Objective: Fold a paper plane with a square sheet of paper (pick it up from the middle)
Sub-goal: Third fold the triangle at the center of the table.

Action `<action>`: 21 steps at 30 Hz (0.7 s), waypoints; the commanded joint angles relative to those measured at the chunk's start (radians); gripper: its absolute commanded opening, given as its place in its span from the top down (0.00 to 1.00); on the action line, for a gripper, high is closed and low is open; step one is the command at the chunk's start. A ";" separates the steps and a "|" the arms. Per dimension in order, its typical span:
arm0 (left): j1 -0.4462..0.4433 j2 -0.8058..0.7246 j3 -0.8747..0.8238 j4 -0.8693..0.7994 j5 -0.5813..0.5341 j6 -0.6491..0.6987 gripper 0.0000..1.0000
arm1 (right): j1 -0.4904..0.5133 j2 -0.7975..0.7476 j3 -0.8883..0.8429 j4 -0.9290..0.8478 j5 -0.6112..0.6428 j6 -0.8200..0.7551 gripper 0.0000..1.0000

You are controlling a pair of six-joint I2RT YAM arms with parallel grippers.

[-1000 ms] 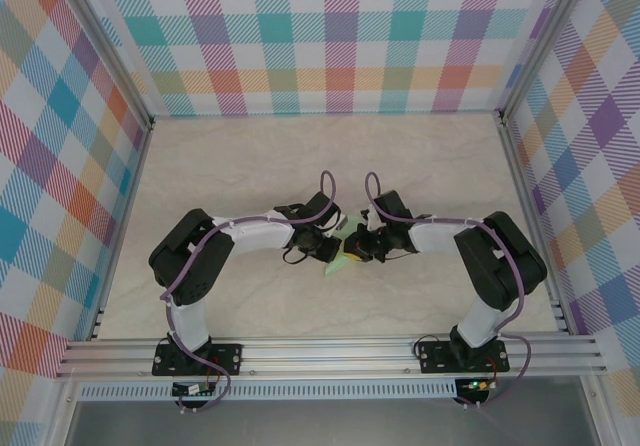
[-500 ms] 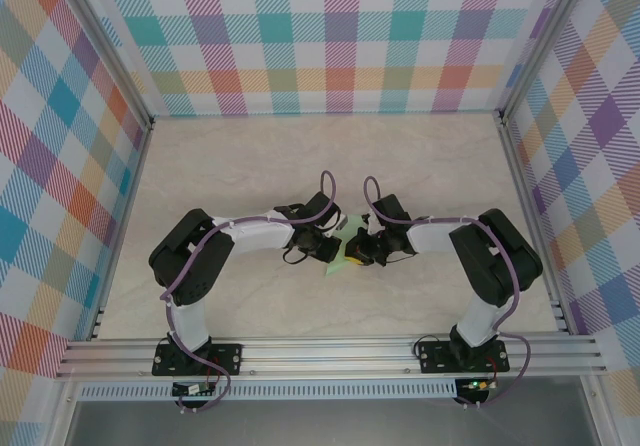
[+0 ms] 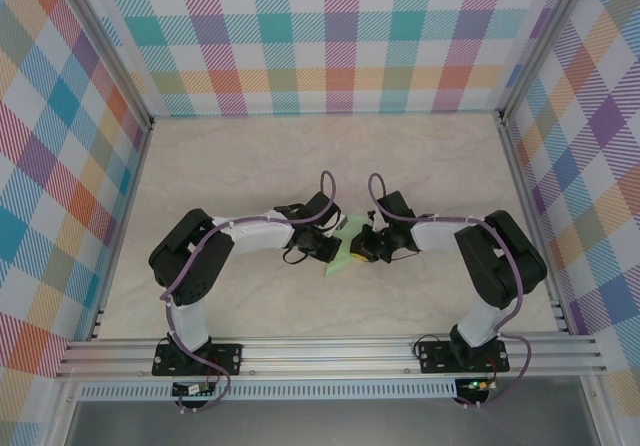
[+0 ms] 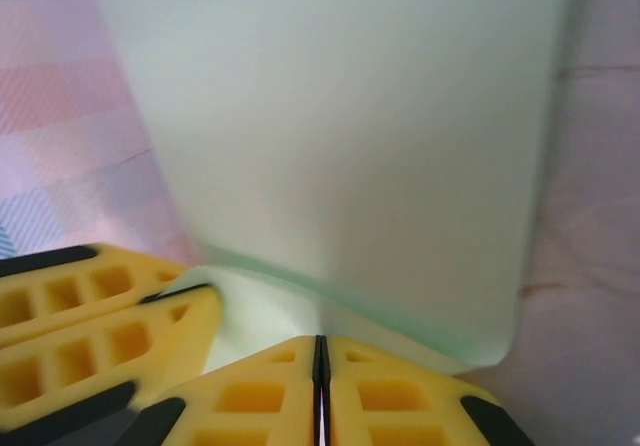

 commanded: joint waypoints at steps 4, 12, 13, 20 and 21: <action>0.012 0.022 -0.027 -0.039 -0.041 0.005 0.94 | -0.009 0.036 0.011 0.004 0.010 -0.023 0.91; 0.012 0.019 -0.025 -0.043 -0.049 0.005 0.95 | -0.067 -0.054 0.021 0.000 -0.035 -0.040 0.89; 0.012 0.021 -0.025 -0.044 -0.050 0.004 0.95 | -0.071 -0.040 0.029 0.004 -0.045 -0.042 0.89; 0.013 0.022 -0.027 -0.041 -0.052 0.001 0.95 | -0.077 0.051 0.021 0.015 -0.010 -0.044 0.91; 0.014 0.023 -0.027 -0.041 -0.052 0.000 0.95 | -0.077 0.058 0.019 0.007 0.007 -0.046 0.91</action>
